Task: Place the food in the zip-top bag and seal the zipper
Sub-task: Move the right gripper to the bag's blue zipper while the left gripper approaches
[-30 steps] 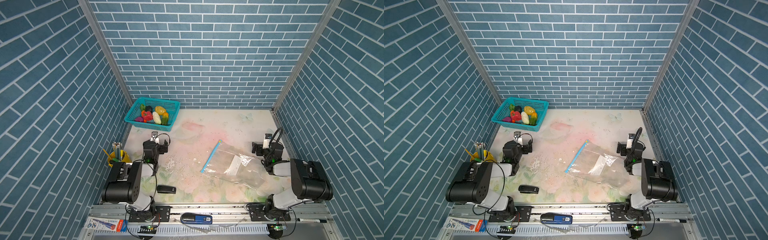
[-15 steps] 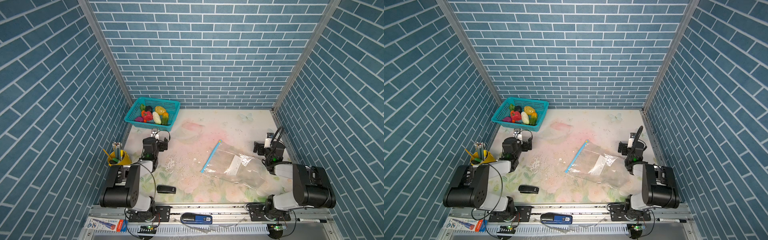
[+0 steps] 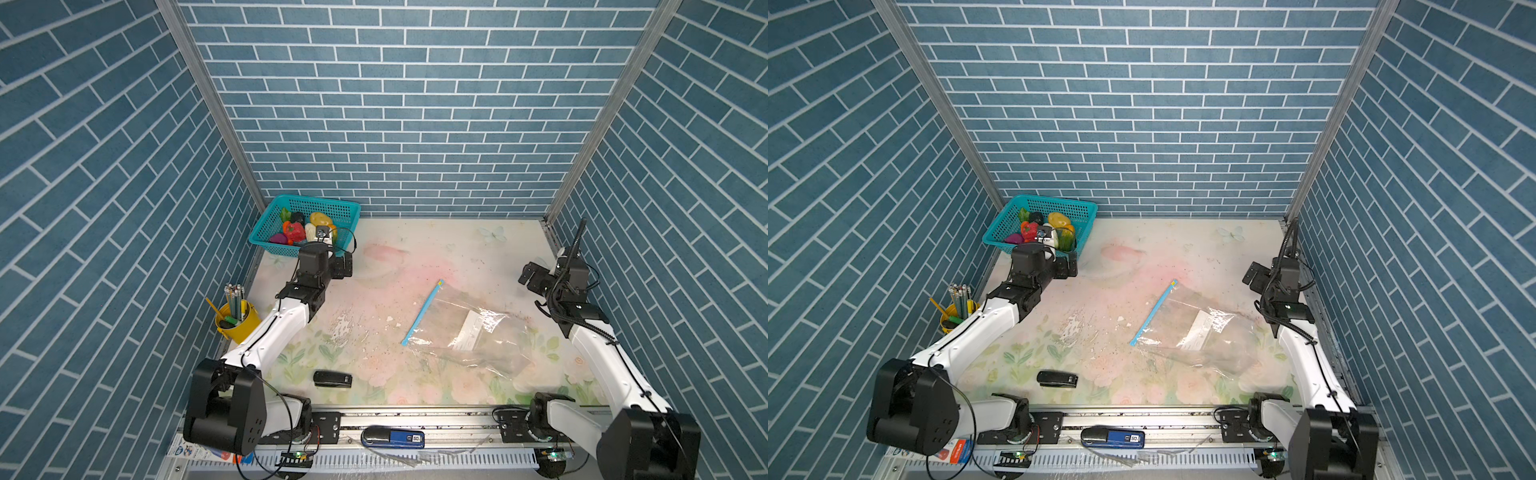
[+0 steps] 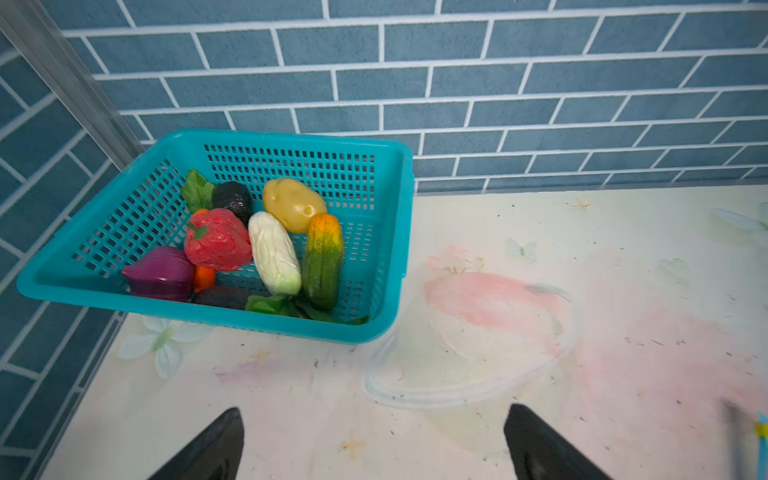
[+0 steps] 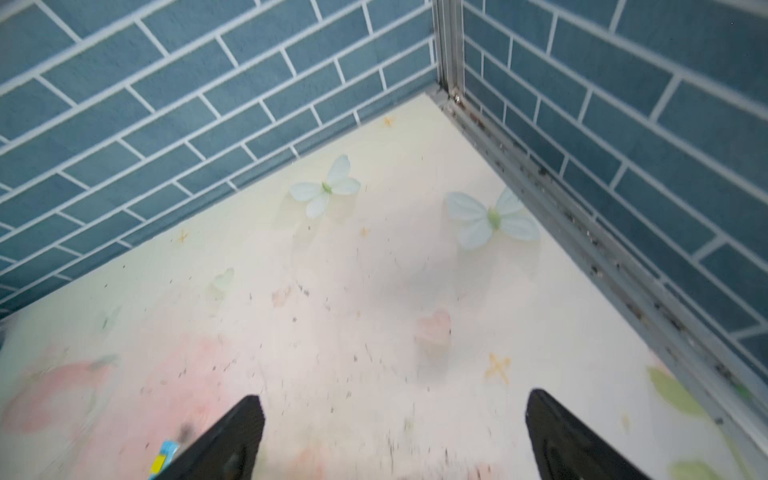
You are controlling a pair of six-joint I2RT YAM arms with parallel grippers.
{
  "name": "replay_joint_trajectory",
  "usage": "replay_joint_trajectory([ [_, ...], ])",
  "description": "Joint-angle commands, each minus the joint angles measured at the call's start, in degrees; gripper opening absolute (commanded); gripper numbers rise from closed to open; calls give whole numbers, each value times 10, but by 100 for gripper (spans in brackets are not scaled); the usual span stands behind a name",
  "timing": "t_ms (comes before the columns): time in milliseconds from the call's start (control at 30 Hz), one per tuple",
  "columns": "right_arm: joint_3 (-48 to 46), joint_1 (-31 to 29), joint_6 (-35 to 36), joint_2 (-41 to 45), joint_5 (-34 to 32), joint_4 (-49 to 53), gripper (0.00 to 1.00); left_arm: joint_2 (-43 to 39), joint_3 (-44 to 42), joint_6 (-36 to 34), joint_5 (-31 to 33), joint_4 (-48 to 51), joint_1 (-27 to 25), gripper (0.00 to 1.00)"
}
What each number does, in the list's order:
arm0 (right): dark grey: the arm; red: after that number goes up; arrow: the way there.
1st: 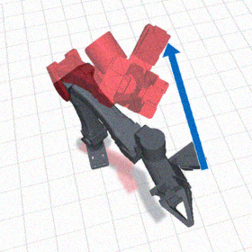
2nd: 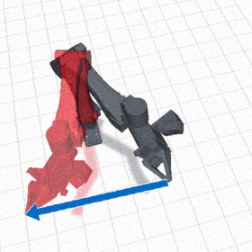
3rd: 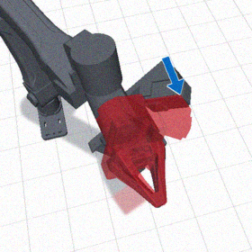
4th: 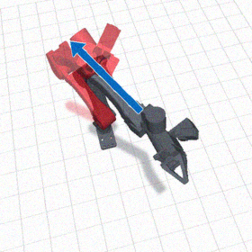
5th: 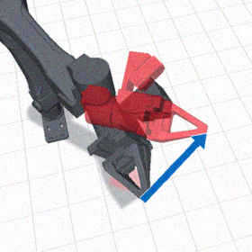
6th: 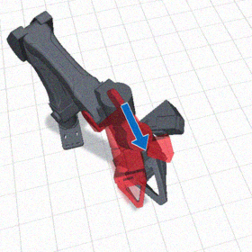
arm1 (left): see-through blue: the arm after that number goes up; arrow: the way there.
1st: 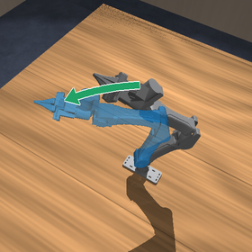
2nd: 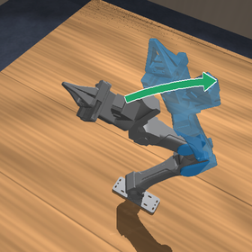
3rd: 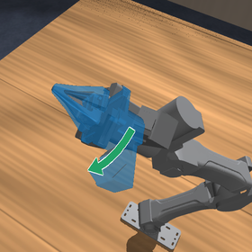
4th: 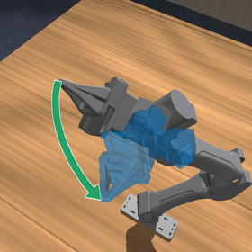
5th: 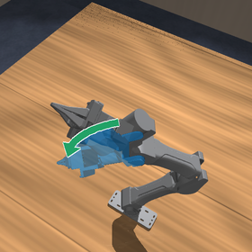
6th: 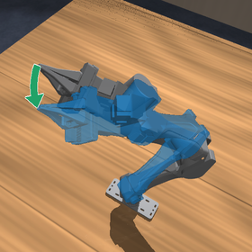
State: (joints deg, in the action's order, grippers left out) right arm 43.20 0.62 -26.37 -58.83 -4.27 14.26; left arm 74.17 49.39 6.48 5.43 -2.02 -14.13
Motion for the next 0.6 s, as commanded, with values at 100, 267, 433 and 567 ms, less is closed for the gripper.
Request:
replay_joint_trajectory([
  [100,28,-4,-134,64,-10,341,99,-7,19,53,-48,104,-86,99],
  [267,28,-6,-155,83,31,441,99,28,35,105,-87,126,-124,99],
  [433,-1,-10,-175,132,74,468,99,49,21,110,-95,137,-171,99],
  [567,-44,-36,-198,130,114,437,99,60,-4,139,-109,116,-185,99],
])
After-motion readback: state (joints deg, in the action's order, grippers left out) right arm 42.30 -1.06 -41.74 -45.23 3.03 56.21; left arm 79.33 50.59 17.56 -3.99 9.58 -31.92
